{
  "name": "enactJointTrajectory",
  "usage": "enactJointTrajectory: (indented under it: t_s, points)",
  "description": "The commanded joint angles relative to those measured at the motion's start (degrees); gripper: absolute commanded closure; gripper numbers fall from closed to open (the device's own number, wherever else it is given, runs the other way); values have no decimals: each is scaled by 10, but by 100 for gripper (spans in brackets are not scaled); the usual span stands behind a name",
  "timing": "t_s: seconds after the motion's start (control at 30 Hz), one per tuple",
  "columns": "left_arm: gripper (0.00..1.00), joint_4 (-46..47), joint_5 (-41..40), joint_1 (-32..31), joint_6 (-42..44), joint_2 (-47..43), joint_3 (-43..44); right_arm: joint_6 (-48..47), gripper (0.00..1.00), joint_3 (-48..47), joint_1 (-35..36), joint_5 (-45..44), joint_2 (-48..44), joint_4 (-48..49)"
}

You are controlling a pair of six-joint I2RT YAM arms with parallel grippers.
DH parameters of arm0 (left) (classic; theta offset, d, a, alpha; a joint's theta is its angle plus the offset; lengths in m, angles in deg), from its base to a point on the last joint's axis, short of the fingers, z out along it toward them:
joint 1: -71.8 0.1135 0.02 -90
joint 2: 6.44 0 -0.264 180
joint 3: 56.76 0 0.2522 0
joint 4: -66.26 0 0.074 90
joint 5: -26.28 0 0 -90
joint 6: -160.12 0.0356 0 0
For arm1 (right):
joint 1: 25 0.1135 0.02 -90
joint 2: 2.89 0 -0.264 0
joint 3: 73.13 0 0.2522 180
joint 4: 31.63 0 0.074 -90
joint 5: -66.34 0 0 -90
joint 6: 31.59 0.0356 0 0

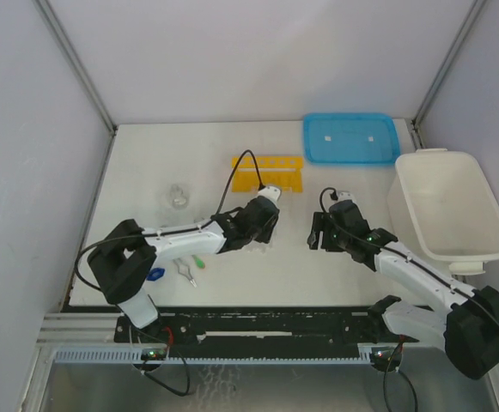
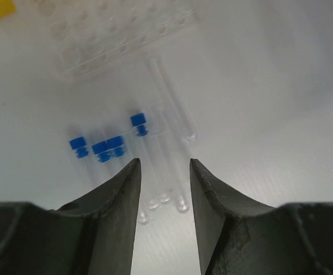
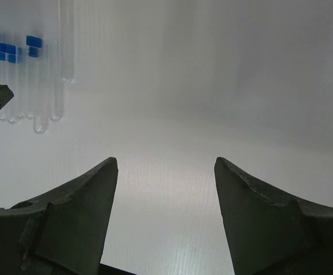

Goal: Organize the chemistry lab equipment
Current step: Pick up the test tube at the center of the board.

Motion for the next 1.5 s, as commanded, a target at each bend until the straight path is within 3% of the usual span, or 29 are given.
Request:
enactJointTrajectory:
  t_s: [0.0, 0.47, 1.47]
  points:
    - [55, 1, 2, -13, 0, 22, 64, -5, 30, -24, -4, -12, 8, 5]
    - [57, -32, 3, -12, -44, 118, 161, 25, 30, -4, -6, -111, -90, -36]
    - [64, -8, 28, -12, -84, 168, 159, 31, 29, 17, -14, -119, -113, -29]
